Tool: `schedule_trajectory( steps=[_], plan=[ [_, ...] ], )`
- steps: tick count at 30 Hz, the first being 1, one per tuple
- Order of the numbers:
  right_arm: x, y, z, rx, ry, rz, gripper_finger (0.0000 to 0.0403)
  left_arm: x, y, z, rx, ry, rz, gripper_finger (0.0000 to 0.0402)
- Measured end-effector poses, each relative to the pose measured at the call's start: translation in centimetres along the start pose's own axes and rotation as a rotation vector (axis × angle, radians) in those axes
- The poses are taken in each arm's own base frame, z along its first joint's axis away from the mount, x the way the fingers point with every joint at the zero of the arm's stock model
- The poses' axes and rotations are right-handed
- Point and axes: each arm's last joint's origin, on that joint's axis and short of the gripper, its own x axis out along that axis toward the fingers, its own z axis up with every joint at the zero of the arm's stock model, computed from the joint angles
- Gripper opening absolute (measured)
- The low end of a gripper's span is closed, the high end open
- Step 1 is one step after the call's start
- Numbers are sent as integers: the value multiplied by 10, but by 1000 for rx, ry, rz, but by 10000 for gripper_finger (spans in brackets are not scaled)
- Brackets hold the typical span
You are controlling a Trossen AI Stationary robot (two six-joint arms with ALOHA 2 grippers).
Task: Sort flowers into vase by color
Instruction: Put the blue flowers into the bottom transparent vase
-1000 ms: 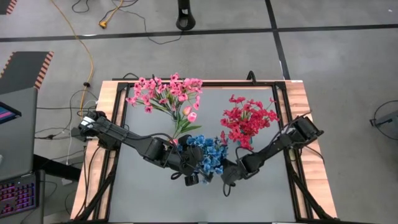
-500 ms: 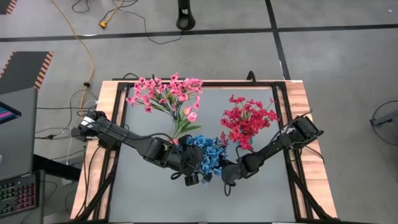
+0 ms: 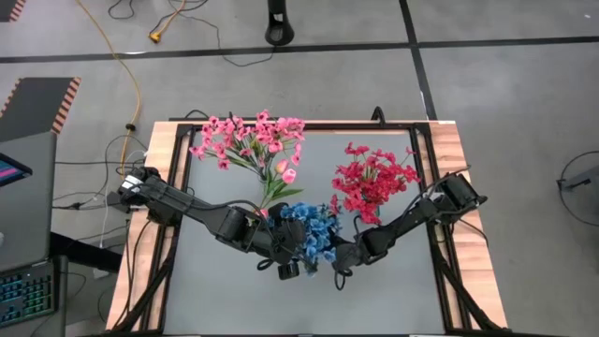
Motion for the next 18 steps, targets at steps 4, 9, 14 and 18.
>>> schedule_trajectory(
  steps=[4, 9, 14, 18],
  plan=[
    [3, -3, 1, -4, -1, -11, 389, 0, 0, 0, 0, 0, 0, 206],
    [3, -3, 1, -5, -1, -11, 375, 0, 0, 0, 0, 0, 0, 206],
    [3, -3, 1, -7, -1, -12, 352, 0, 0, 0, -9, 0, 0, 206],
    [4, -3, 1, -6, -1, -13, 328, 0, 0, 0, -9, 0, 0, 206]
  ],
)
